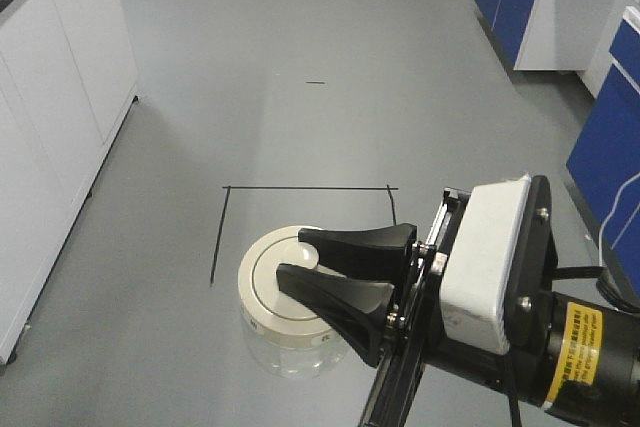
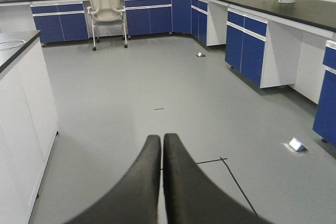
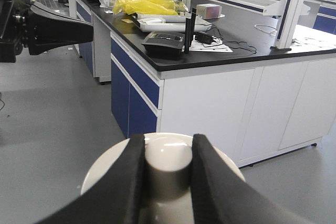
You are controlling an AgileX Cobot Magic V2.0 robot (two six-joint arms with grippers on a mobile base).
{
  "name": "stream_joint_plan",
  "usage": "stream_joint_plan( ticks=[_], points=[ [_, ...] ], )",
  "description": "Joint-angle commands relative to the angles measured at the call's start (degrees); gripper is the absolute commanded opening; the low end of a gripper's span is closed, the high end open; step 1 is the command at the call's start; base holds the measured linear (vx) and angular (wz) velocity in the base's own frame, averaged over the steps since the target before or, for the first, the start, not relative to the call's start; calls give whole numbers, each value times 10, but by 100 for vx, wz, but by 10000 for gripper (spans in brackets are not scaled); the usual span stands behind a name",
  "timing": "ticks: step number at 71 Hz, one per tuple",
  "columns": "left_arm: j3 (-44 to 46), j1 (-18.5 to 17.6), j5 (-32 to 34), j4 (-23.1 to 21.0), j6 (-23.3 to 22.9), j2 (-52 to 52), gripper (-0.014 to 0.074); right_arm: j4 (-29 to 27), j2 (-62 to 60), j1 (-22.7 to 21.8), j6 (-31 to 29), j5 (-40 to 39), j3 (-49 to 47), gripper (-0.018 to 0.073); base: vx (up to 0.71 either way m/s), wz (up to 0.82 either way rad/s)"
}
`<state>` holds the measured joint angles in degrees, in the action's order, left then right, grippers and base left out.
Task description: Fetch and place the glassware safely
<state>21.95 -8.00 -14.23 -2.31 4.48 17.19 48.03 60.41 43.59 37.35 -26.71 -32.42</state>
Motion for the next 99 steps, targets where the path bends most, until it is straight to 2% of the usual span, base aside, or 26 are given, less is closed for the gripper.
stream_joint_plan(
  ticks=[1,32,99],
  points=[
    [13,-4,40,-4,-1,5,-7,-18,-13,1,-2,-44,-17,-1,22,7],
    [13,-4,40,-4,-1,5,-7,-18,-13,1,-2,-44,-17,-1,31,6],
    [13,-4,40,-4,-1,5,-7,-18,-13,1,-2,-44,-17,-1,45,-1]
  ],
)
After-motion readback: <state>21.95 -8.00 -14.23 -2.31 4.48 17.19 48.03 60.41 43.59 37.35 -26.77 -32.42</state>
